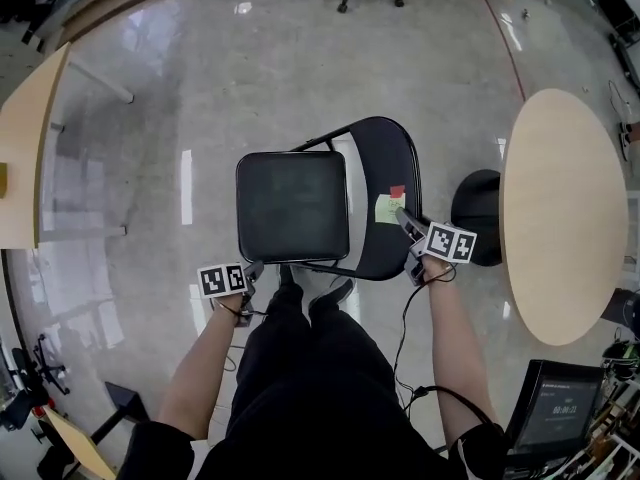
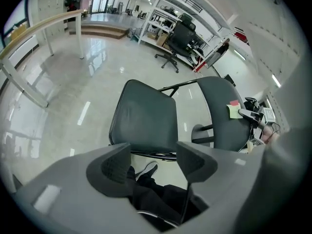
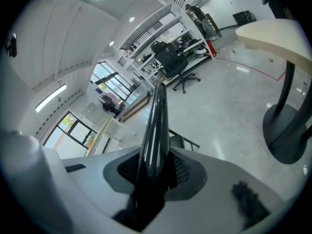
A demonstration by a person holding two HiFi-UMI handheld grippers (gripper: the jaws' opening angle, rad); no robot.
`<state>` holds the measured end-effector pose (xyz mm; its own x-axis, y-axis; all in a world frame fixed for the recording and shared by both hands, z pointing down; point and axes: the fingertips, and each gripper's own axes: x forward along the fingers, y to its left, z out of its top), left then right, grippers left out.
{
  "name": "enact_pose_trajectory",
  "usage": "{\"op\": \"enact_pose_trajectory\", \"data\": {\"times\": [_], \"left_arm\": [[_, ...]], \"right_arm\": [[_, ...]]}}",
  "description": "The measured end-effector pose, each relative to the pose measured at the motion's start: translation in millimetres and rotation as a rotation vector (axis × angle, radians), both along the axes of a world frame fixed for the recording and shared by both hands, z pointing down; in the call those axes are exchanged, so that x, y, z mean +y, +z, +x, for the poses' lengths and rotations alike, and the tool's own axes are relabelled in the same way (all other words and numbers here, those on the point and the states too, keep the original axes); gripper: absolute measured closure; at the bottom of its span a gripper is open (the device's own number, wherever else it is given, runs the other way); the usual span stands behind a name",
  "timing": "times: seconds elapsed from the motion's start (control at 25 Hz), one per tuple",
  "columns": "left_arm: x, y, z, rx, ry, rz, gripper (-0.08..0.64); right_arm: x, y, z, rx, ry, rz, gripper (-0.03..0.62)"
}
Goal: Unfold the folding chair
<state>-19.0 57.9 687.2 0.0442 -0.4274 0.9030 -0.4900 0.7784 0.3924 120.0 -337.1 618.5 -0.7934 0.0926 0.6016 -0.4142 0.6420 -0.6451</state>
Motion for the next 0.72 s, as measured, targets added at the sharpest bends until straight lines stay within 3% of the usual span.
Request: {"op": "enact_pose_trajectory", "data": {"times": [0.16, 0.32, 0.52, 0.72], "left_arm": [[-7.2, -29.6, 20.5, -0.025, -0.022, -0.002, 0.262], [54.4, -29.5, -15.5, -0.044, -0.049, 0.005, 0.268], [46.3, -25.3, 12.1, -0.044, -0.096, 0.02, 0.272], [112.0, -12.8, -28.4, -0.01, -0.113, 0.05, 0.275]], "right_arm": [[22.9, -16.6, -15.2, 0.007, -0.075, -0.022, 0.488], [102.0, -6.3, -73.4, 0.066, -0.117, 0.038, 0.492], [59.7, 2.1, -44.3, 0.085, -0.091, 0.036, 0.504], [94.7, 13.1, -68.6, 0.2, -0.084, 0.12, 0.508]]}}
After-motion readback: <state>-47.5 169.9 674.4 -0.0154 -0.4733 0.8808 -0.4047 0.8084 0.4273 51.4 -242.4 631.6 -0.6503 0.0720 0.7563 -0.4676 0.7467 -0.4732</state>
